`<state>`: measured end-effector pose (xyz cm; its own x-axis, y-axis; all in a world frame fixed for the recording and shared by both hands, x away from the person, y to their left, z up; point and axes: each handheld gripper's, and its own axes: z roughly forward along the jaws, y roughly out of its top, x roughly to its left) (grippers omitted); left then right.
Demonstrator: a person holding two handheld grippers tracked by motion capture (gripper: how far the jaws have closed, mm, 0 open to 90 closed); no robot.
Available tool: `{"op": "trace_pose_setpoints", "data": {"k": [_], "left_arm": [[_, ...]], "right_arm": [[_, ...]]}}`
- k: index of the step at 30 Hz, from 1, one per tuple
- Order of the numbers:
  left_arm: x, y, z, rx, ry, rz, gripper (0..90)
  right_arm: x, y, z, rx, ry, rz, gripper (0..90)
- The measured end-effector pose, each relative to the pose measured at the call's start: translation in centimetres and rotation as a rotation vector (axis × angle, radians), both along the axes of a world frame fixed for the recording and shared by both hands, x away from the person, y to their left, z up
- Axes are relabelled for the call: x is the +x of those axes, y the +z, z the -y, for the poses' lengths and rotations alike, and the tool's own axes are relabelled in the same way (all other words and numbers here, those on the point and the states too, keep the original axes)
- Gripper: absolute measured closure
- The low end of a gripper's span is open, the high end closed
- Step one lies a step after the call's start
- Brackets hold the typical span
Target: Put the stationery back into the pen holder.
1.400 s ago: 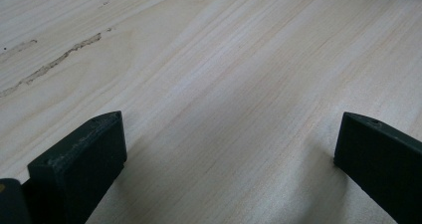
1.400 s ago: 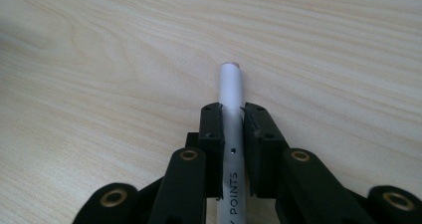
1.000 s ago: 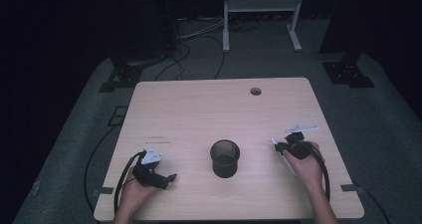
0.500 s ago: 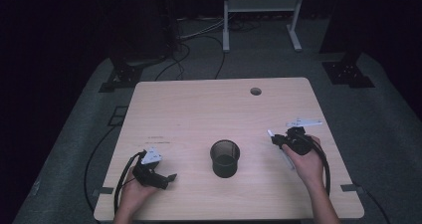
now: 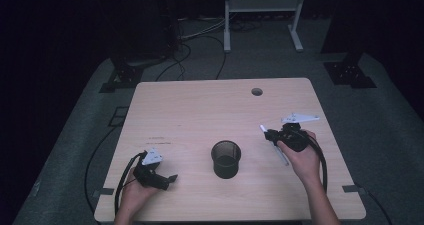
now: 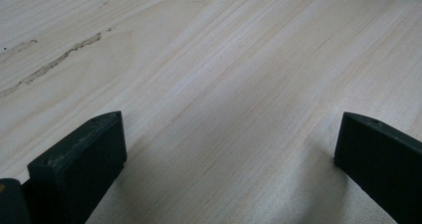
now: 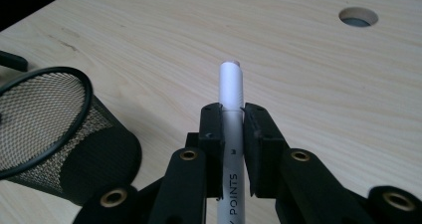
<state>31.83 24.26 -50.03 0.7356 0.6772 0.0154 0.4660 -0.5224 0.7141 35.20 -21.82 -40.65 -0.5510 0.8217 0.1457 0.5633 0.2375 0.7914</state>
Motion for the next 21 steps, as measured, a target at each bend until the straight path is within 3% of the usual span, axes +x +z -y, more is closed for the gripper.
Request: {"op": "trace_pose_setpoints", "data": {"k": [21], "left_arm": [[0.0,0.0,0.0,0.004,-0.002,-0.004,0.0]], "right_arm": [[0.3,3.6,-4.8,0.024,0.102,0.071,78.4]]}}
